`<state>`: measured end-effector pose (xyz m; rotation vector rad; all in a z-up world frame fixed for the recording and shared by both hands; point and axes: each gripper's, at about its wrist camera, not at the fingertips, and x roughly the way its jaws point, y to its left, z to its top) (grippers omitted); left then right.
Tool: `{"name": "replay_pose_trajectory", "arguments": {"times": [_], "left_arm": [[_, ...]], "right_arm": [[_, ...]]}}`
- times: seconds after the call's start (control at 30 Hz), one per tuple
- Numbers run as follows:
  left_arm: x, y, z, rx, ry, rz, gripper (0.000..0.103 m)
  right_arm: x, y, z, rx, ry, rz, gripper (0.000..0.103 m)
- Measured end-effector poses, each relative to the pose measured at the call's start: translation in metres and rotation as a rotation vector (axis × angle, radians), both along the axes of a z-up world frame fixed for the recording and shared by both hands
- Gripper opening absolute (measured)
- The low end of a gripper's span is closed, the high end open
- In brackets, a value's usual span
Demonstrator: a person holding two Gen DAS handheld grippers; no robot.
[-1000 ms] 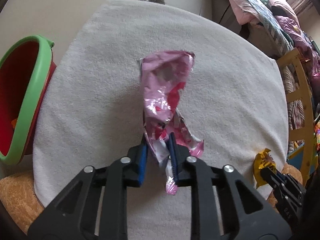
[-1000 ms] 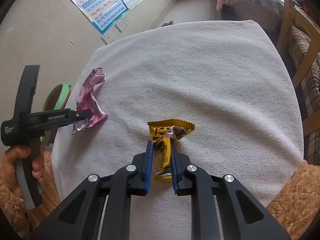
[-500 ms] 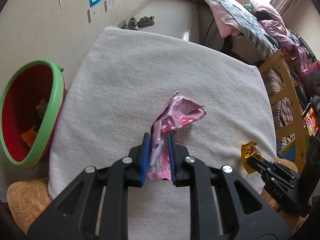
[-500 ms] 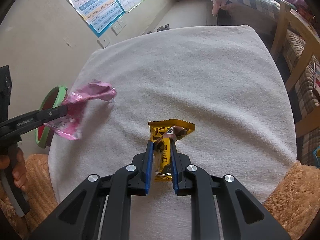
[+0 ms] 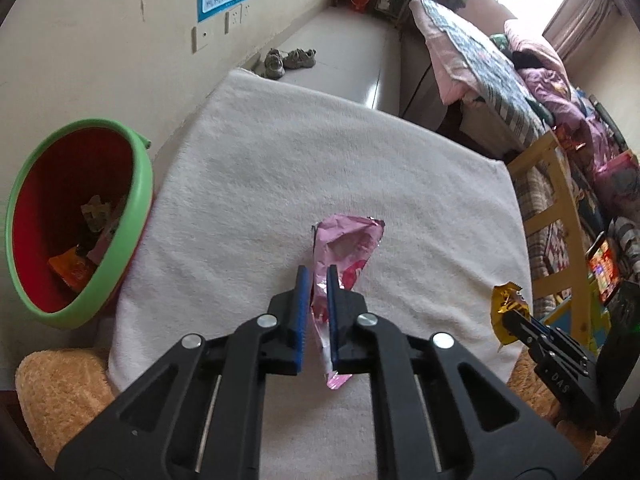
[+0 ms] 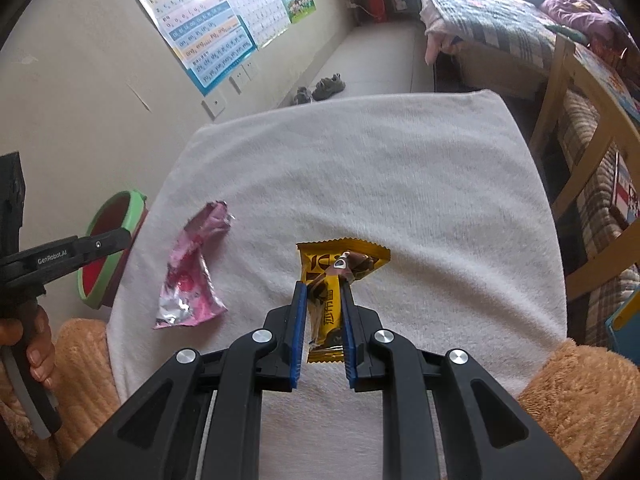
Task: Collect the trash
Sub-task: 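Carry both wrappers over the red bucket and open both grippers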
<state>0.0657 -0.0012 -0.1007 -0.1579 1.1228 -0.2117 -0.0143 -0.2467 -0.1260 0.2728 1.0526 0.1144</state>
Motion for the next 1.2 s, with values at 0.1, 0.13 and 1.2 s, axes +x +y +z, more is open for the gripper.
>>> {"name": "replay_pose_trajectory", "arguments": {"times": [0.1, 0.13, 1.2], "left_arm": [[-0.008, 0.011, 0.007, -0.013, -0.018, 0.013, 0.008], [-0.01, 0.014, 0.008, -0.014, -0.023, 0.017, 0.008], [-0.011, 0.056, 0.007, -0.048, -0.043, 0.081, 0.016]], "right_arm": [[0.001, 0.006, 0.006, -0.003, -0.012, 0.004, 0.016], [0.002, 0.008, 0.007, -0.006, -0.014, 0.007, 0.016], [0.014, 0.074, 0.076, -0.174, -0.165, 0.153, 0.016]]}}
